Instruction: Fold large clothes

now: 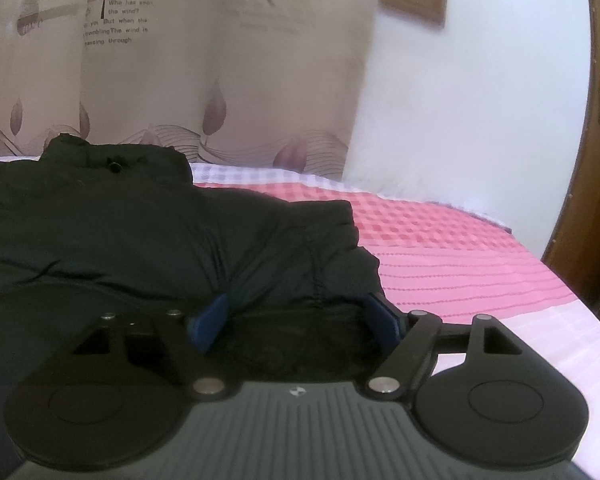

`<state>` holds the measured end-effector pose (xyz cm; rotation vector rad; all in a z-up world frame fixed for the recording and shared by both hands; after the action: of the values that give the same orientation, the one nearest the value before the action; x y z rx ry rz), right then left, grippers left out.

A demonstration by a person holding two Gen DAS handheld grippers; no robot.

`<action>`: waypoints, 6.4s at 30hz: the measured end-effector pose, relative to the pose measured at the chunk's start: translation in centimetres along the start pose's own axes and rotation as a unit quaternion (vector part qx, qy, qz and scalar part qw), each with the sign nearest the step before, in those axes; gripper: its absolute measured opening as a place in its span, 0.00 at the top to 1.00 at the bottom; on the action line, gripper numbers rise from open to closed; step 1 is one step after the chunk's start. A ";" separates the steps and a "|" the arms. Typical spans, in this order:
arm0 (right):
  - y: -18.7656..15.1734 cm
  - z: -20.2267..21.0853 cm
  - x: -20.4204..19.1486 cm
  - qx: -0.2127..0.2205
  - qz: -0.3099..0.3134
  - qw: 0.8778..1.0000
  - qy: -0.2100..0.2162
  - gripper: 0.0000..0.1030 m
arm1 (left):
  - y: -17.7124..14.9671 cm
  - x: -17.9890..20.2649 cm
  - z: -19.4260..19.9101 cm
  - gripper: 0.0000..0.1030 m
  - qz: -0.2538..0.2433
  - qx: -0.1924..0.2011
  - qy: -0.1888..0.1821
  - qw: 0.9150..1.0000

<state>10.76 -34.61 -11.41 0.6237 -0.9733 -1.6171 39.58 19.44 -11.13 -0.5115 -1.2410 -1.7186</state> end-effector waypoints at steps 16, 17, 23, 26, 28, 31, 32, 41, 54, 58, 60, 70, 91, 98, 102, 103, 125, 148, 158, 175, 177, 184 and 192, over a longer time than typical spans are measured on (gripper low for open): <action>-0.1 -0.1 -0.3 0.002 0.007 1.000 -0.015 0.21 | -1.5 0.2 0.2 0.46 0.002 0.020 -0.026 0.999; -0.1 -0.1 -0.3 0.002 0.008 1.000 -0.016 0.21 | -1.6 0.1 0.1 0.47 0.004 0.000 -0.030 1.000; -0.1 -0.1 -0.3 0.002 0.009 1.000 -0.018 0.20 | -1.4 0.8 0.1 0.27 -0.030 -0.047 -0.049 0.997; 0.0 -0.1 -0.2 0.003 0.010 1.000 -0.019 0.19 | -1.5 0.7 -0.1 0.28 -0.036 -0.035 -0.049 0.998; 0.0 -0.1 -0.2 0.003 0.011 1.000 -0.022 0.19 | -1.7 0.6 -0.7 0.49 -0.030 -0.010 -0.026 0.999; 0.0 0.0 -0.3 0.003 0.012 1.000 -0.025 0.19 | -2.1 2.4 -1.5 0.61 -0.064 -0.006 0.010 0.998; -0.1 0.0 -0.3 0.004 0.012 1.000 -0.027 0.18 | -2.2 2.7 -1.4 0.62 -0.068 0.000 0.015 0.998; 1.8 8.1 -4.2 0.129 -0.002 0.987 0.090 0.20 | -3.4 2.8 -0.3 0.66 -0.033 0.042 0.027 0.998; 4.9 2.9 -14.5 -0.010 0.068 0.972 0.226 0.82 | -3.4 0.6 1.0 0.43 0.033 0.070 0.035 0.996; 3.6 1.4 -14.4 -0.022 0.052 0.972 0.230 0.83 | -3.4 0.6 1.2 0.42 0.051 0.080 0.025 0.995; 3.2 1.3 -14.4 -0.019 0.045 0.971 0.233 0.83 | -3.4 0.7 1.2 0.40 0.051 0.082 0.025 0.995; 2.1 1.0 -14.9 0.010 0.052 0.974 0.221 0.83 | -4.7 1.1 1.8 0.00 0.003 0.116 -0.088 0.989; 2.1 1.2 -14.9 0.013 0.049 0.974 0.222 0.82 | -4.0 2.7 1.6 0.00 -0.011 0.082 0.115 0.990; 2.1 1.2 -14.9 0.014 0.048 0.974 0.222 0.82 | -4.1 2.7 2.1 0.01 -0.023 0.064 0.092 0.993; 2.1 1.2 -14.9 0.014 0.048 0.974 0.222 0.82 | -3.8 2.7 1.9 0.02 -0.026 0.048 0.092 0.994; 2.0 1.2 -14.9 0.014 0.048 0.974 0.222 0.82 | -3.7 2.6 1.8 0.07 -0.022 0.054 0.093 0.994; 2.1 0.8 -14.8 0.004 0.036 0.973 0.228 0.82 | -3.2 9.9 3.0 0.79 -0.021 0.094 0.089 0.991; 2.3 -2.6 -8.9 -0.127 -0.194 0.902 0.365 0.82 | -4.1 33.3 -12.0 0.79 -0.072 0.034 -0.005 0.997; -1.2 1.9 1.3 -0.079 -0.283 0.854 0.429 0.77 | -7.4 30.5 -22.3 0.71 -0.052 0.034 -0.139 0.988; 1.1 0.5 12.3 -0.088 -0.365 0.816 0.439 0.27 | -12.2 24.4 -26.7 0.37 -0.047 0.156 -0.296 0.941; 2.0 0.3 10.8 -0.087 -0.345 0.819 0.449 0.27 | -12.8 23.7 -26.5 0.34 -0.037 0.182 -0.310 0.932; 3.6 -0.3 7.1 -0.077 -0.219 0.908 0.349 0.86 | -14.9 23.1 -23.1 0.13 0.018 0.247 -0.301 0.921; 5.8 0.0 8.8 -0.037 -0.178 0.927 0.327 0.88 | -18.0 21.2 -18.0 0.12 -0.003 0.262 -0.192 0.946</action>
<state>11.46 -43.47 -5.76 1.2420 -0.3098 -1.5739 17.04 -4.80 -11.60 -0.5293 -1.9033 -1.2441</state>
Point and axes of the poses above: each gripper's, at about its wrist camera, not at the fingertips, and z roughly against the way its jaws point, x to its right, y to its top, the point moved 2 cm from there along -z, roughly the way its jaws point, and after that the axes turned 6 degrees about -x, right-handed, at the moved point
